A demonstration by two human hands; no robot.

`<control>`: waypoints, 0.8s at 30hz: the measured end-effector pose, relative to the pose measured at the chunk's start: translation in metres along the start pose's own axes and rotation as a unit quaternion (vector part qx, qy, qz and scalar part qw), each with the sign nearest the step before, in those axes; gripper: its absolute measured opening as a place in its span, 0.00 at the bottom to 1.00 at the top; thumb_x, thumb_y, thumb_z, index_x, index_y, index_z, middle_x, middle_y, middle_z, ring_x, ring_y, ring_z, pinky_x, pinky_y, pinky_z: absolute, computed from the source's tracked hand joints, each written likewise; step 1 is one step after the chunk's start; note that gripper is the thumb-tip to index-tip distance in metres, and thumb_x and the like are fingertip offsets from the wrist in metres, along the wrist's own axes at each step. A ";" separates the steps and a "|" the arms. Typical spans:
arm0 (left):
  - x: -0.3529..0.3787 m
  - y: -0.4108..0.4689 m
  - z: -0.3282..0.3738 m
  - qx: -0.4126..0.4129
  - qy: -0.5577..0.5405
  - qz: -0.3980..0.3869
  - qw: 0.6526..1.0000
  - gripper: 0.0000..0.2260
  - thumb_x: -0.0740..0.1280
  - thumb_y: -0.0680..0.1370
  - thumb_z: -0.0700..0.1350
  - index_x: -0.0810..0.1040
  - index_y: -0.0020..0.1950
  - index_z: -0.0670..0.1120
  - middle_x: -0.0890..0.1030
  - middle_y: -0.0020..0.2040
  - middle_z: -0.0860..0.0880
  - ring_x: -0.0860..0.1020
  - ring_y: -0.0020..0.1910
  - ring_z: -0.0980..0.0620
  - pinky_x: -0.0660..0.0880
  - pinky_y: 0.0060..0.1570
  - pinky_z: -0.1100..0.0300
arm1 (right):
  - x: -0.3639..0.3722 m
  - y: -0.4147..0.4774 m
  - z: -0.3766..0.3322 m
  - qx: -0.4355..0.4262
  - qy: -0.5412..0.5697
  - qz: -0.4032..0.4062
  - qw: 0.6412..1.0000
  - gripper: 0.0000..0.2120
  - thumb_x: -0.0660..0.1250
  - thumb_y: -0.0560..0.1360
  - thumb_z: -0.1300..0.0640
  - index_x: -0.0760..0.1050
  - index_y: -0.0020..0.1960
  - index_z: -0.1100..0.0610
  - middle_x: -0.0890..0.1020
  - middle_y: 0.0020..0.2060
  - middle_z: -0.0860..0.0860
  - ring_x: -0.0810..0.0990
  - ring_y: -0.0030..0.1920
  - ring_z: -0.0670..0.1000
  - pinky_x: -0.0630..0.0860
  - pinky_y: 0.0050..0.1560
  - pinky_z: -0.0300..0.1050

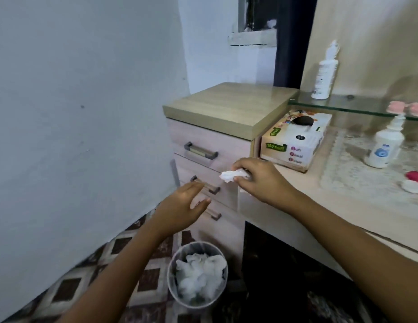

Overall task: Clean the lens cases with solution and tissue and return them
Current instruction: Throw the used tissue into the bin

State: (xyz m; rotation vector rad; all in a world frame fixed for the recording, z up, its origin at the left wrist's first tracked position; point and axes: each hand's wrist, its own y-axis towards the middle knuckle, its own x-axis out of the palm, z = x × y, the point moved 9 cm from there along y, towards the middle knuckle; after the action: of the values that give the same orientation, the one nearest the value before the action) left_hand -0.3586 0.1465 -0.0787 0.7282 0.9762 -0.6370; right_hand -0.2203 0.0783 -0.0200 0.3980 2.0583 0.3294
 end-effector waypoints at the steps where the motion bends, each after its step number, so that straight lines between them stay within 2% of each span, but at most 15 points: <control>1: 0.001 -0.005 -0.014 -0.015 0.000 -0.005 1.000 0.32 0.53 0.74 0.64 0.72 0.68 0.44 0.75 0.65 0.46 0.76 0.59 0.49 0.70 0.60 0.60 | 0.012 0.004 -0.005 0.000 0.007 -0.011 1.000 0.10 0.66 0.73 0.61 0.77 0.54 0.58 0.80 0.51 0.54 0.76 0.50 0.51 0.65 0.43 0.37; 3: 0.005 -0.017 -0.041 -0.051 0.010 -0.020 0.998 0.33 0.51 0.73 0.65 0.70 0.69 0.46 0.74 0.66 0.48 0.75 0.61 0.51 0.71 0.61 0.58 | 0.038 0.013 -0.016 -0.006 0.017 -0.030 0.999 0.11 0.66 0.73 0.62 0.77 0.55 0.59 0.80 0.52 0.55 0.77 0.51 0.53 0.65 0.43 0.37; 5: 0.009 -0.029 -0.063 -0.080 0.012 -0.025 0.996 0.29 0.55 0.75 0.63 0.70 0.69 0.47 0.73 0.67 0.47 0.75 0.61 0.50 0.72 0.61 0.54 | 0.062 0.019 -0.024 -0.016 0.022 -0.052 0.998 0.11 0.66 0.74 0.60 0.76 0.56 0.58 0.79 0.53 0.53 0.76 0.53 0.52 0.62 0.43 0.35; 7: 0.020 -0.039 -0.086 -0.105 0.002 -0.036 0.994 0.26 0.56 0.76 0.59 0.71 0.68 0.46 0.73 0.66 0.46 0.74 0.62 0.48 0.71 0.61 0.54 | 0.088 0.023 -0.029 -0.017 0.016 -0.075 0.997 0.11 0.64 0.75 0.59 0.75 0.58 0.56 0.78 0.52 0.50 0.74 0.50 0.48 0.62 0.39 0.30; 9: 0.034 -0.047 -0.103 -0.124 0.006 -0.053 0.991 0.28 0.55 0.76 0.59 0.68 0.70 0.46 0.72 0.68 0.46 0.72 0.65 0.48 0.69 0.63 0.56 | 0.111 0.024 -0.029 -0.013 0.022 -0.093 0.995 0.11 0.64 0.76 0.59 0.76 0.58 0.57 0.78 0.52 0.50 0.72 0.47 0.45 0.62 0.39 0.25; 10: 0.044 -0.052 -0.114 -0.136 0.009 -0.063 0.989 0.27 0.56 0.77 0.59 0.67 0.72 0.45 0.70 0.70 0.46 0.70 0.66 0.48 0.67 0.64 0.56 | 0.127 0.024 -0.026 -0.010 0.028 -0.108 0.994 0.11 0.65 0.75 0.59 0.76 0.57 0.57 0.79 0.54 0.51 0.73 0.48 0.47 0.61 0.41 0.25; 13: 0.072 -0.059 -0.137 -0.158 0.007 -0.092 0.983 0.24 0.58 0.80 0.55 0.64 0.73 0.46 0.66 0.72 0.46 0.67 0.69 0.49 0.64 0.66 0.57 | 0.172 0.020 -0.007 0.017 0.033 -0.151 0.988 0.12 0.64 0.75 0.60 0.76 0.57 0.59 0.79 0.56 0.54 0.75 0.56 0.53 0.63 0.50 0.35; 19: 0.129 -0.071 -0.167 -0.189 -0.022 -0.128 0.973 0.24 0.58 0.80 0.54 0.64 0.73 0.45 0.66 0.72 0.47 0.67 0.69 0.49 0.64 0.66 0.58 | 0.248 0.002 0.048 0.103 0.051 -0.213 0.970 0.11 0.66 0.74 0.59 0.76 0.56 0.57 0.78 0.54 0.54 0.76 0.55 0.53 0.67 0.48 0.38; 22: 0.158 -0.076 -0.181 -0.202 -0.035 -0.151 0.967 0.23 0.58 0.80 0.53 0.65 0.73 0.44 0.67 0.72 0.45 0.67 0.69 0.47 0.63 0.66 0.58 | 0.283 -0.007 0.069 0.126 0.044 -0.239 0.962 0.12 0.66 0.74 0.59 0.76 0.57 0.58 0.79 0.54 0.54 0.76 0.54 0.53 0.63 0.44 0.35; 24: 0.176 -0.080 -0.189 -0.213 -0.047 -0.165 0.962 0.23 0.59 0.80 0.52 0.66 0.72 0.43 0.68 0.70 0.44 0.68 0.67 0.46 0.65 0.65 0.56 | 0.304 -0.014 0.080 0.146 0.045 -0.257 0.954 0.12 0.67 0.74 0.59 0.76 0.57 0.58 0.79 0.55 0.55 0.76 0.54 0.54 0.64 0.45 0.36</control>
State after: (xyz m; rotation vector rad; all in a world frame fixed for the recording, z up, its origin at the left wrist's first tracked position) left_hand -0.4397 0.2201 -0.3261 0.1510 1.1103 -0.7114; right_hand -0.2957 0.1952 -0.3024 0.0097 2.2158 -0.2796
